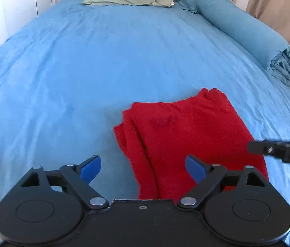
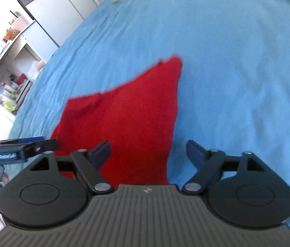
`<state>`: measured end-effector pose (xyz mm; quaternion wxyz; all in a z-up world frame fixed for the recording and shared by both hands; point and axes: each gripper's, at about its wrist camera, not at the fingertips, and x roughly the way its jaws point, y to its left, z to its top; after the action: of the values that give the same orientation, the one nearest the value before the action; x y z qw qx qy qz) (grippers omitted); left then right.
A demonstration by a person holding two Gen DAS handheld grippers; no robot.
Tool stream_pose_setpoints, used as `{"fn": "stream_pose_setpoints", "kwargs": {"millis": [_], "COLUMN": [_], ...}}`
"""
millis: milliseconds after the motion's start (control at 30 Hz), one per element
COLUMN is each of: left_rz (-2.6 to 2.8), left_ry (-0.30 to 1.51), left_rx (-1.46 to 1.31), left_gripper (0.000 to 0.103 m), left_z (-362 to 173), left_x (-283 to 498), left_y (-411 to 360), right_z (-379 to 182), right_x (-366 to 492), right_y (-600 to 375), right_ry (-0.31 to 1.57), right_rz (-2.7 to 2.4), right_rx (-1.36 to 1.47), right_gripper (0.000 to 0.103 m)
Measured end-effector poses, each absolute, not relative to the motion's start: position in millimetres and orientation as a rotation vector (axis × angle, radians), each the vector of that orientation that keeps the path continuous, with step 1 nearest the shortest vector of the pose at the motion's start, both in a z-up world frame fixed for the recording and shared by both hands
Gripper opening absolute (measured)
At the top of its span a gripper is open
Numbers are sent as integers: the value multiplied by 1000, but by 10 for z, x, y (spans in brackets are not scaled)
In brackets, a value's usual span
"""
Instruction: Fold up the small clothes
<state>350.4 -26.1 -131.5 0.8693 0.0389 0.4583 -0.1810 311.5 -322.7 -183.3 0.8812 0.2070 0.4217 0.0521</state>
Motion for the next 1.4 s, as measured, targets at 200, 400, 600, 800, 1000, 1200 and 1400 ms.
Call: {"fn": "stream_pose_setpoints", "kwargs": {"millis": [200, 400, 600, 800, 1000, 1200, 1400], "left_rz": [-301, -308, -304, -276, -238, -197, -134], "left_ry": [970, 916, 830, 771, 635, 585, 602], "left_rx": [126, 138, 142, 134, 196, 215, 215], "left_gripper": [92, 94, 97, 96, 99, 103, 103], "left_z": [-1541, -1755, -1867, -1727, -844, 92, 517], "left_x": [3480, 3439, 3345, 3257, 2816, 2044, 1317], "left_y": [-189, -135, -118, -85, -158, -196, -172], "right_z": [-1769, -2004, -2163, -2156, -1487, -400, 313], "right_x": [3093, 3050, 3013, 2920, 2590, 1866, 989], "right_y": [-3099, -3125, -3167, -3166, -3162, -3019, -2842], "right_ry": [872, 862, 826, 771, 649, 559, 530], "right_rz": [30, -9, -4, -2, -1, -77, -130], "right_rx": [231, 236, 216, 224, 256, 190, 132], "right_gripper": [103, 103, 103, 103, 103, 103, 103]}}
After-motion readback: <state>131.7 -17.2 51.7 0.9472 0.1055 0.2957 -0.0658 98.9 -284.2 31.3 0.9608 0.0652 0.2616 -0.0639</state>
